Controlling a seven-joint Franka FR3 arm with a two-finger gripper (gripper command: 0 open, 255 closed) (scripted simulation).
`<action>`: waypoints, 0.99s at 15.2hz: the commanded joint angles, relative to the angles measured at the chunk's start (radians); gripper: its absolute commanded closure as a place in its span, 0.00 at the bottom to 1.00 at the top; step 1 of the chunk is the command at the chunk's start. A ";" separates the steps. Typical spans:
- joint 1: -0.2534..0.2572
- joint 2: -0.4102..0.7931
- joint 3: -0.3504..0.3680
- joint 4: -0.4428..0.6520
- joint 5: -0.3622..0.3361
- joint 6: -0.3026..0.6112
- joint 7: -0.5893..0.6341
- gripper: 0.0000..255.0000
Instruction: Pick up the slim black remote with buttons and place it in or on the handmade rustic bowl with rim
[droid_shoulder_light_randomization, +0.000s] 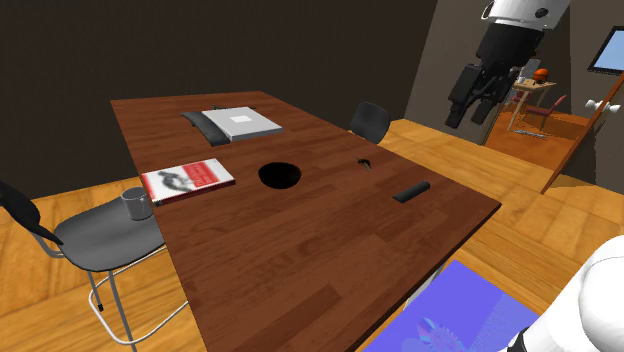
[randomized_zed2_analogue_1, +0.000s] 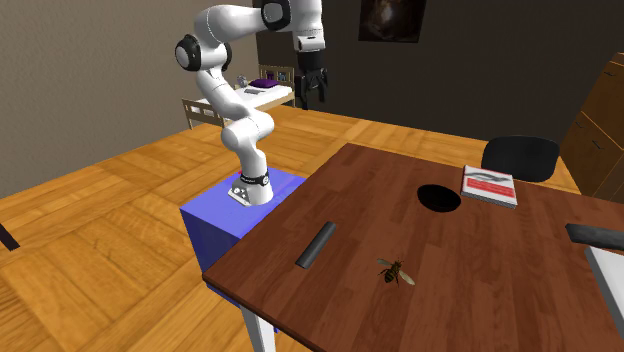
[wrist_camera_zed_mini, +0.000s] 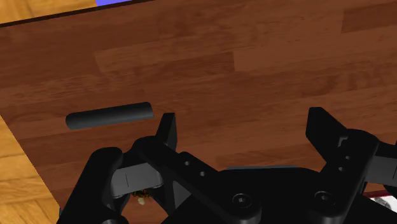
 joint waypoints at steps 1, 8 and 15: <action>0.000 0.000 0.000 0.000 0.000 0.000 0.000 0.00; -0.111 0.134 0.063 -0.094 -0.017 0.238 0.250 0.00; -0.228 0.311 0.112 -0.129 -0.064 0.449 0.512 0.00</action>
